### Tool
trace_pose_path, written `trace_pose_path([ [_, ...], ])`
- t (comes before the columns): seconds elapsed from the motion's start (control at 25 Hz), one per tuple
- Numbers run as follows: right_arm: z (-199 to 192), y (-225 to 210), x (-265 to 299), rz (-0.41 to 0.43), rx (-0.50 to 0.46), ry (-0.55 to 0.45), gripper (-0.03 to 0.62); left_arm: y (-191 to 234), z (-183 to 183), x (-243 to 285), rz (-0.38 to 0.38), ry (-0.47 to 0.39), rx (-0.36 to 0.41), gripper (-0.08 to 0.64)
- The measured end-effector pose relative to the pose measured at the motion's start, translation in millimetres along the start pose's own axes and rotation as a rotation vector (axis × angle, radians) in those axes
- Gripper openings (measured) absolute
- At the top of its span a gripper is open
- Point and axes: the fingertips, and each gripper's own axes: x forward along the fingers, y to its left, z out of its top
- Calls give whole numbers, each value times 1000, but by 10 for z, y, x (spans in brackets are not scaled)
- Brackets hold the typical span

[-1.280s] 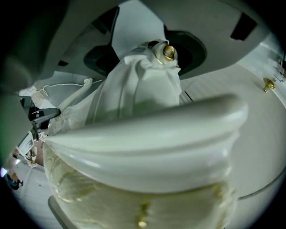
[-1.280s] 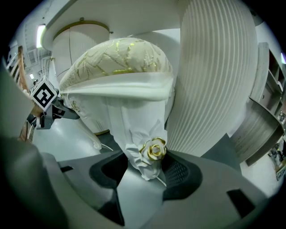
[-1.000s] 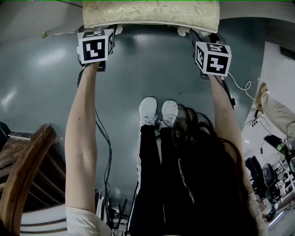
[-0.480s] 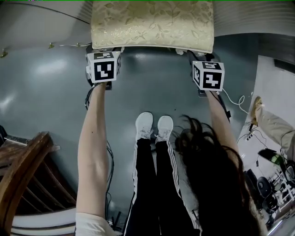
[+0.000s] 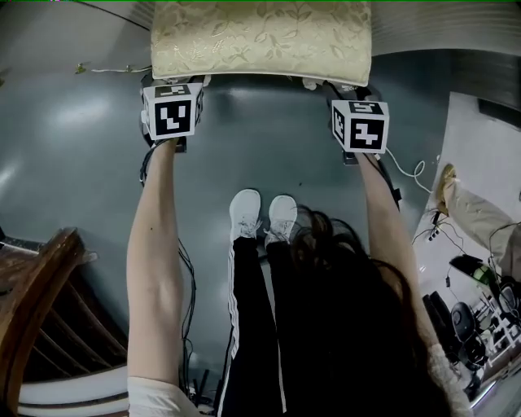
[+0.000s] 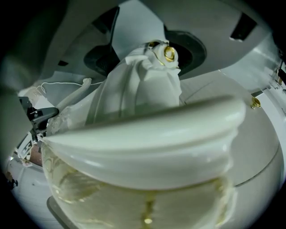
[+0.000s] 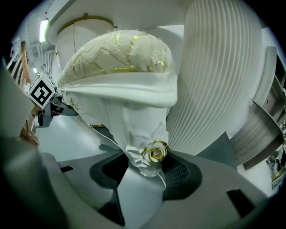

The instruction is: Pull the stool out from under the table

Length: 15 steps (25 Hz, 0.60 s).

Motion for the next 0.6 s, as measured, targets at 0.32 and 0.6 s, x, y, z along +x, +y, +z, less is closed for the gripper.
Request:
trace_pose_path([
  [0.32, -34, 22, -49, 31, 3, 51, 250, -36, -53, -112, 6, 14, 14, 316],
  [0.6, -19, 3, 21, 24, 2, 30, 250, -29, -36, -39, 3, 3, 11, 316],
])
